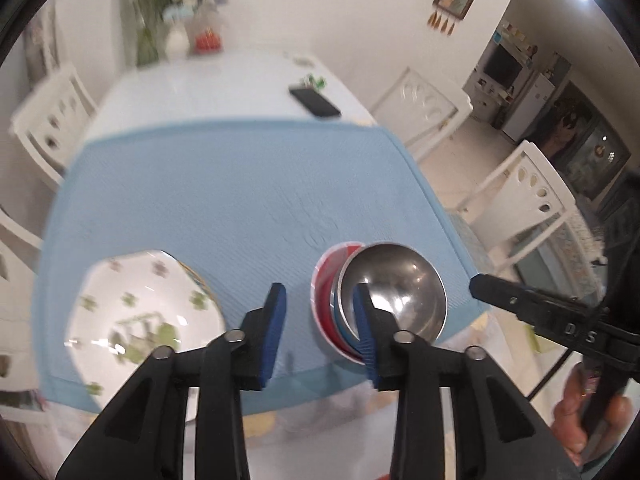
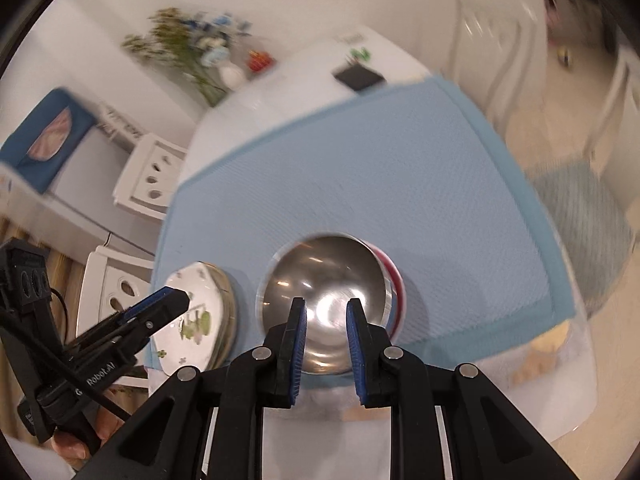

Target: Organize plates and bowls

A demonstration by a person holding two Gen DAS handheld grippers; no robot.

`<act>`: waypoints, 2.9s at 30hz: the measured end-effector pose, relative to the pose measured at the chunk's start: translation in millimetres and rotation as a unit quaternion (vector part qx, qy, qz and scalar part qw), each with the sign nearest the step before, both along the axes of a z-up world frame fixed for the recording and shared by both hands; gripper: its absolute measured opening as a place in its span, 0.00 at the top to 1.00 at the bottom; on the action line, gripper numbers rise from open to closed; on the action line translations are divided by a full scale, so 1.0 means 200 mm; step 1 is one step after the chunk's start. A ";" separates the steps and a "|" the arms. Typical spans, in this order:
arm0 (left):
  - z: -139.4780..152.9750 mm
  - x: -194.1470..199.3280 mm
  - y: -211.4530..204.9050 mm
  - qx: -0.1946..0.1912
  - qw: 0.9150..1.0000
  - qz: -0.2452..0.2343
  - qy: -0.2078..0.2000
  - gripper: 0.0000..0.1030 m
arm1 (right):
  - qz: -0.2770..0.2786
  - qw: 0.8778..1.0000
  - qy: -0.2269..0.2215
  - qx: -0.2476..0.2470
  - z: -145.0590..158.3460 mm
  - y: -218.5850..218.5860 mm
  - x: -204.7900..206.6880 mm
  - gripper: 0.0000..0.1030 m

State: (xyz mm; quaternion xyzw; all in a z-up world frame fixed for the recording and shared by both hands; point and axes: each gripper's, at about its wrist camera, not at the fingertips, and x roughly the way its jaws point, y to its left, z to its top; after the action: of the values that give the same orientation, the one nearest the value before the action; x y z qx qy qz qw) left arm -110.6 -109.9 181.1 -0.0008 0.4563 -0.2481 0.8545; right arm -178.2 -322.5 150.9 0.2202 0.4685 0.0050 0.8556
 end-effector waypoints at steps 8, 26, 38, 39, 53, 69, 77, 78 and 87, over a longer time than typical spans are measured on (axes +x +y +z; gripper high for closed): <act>0.11 -0.12 0.19 -0.040 0.999 0.025 -0.027 0.45 | 0.017 0.992 -0.036 -0.121 0.18 0.31 -0.07 0.24; 0.01 -0.19 0.25 0.005 0.998 0.056 -0.020 0.41 | 0.046 0.987 -0.029 -0.152 0.11 0.48 -0.12 0.24; -0.03 -0.17 0.28 0.008 0.998 0.059 -0.006 0.41 | 0.033 0.988 -0.013 -0.148 0.08 0.43 -0.10 0.24; -0.03 -0.16 0.28 0.007 0.998 0.059 -0.005 0.41 | 0.034 0.989 -0.011 -0.147 0.07 0.43 -0.09 0.24; -0.04 -0.15 0.30 0.005 0.998 0.063 -0.005 0.41 | 0.035 0.991 -0.004 -0.129 0.05 0.43 -0.09 0.24; -0.05 -0.15 0.31 0.004 0.998 0.061 -0.002 0.41 | 0.025 0.991 0.000 -0.131 0.04 0.42 -0.11 0.24; -0.05 -0.16 0.31 0.004 0.998 0.061 -0.002 0.41 | 0.032 0.987 -0.003 -0.156 0.04 0.47 -0.13 0.24; -0.05 -0.16 0.31 0.005 0.998 0.060 -0.002 0.41 | 0.034 0.985 -0.007 -0.170 0.05 0.48 -0.14 0.24; -0.06 -0.17 0.28 0.004 0.999 0.053 0.000 0.41 | 0.044 0.983 -0.011 -0.176 0.06 0.47 -0.16 0.24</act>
State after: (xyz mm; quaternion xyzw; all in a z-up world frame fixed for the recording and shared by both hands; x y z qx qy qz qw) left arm -145.5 -53.0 169.3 -0.0215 0.4564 -0.2012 0.8665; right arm -209.4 -227.7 163.3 0.0456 0.4622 -0.0378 0.8848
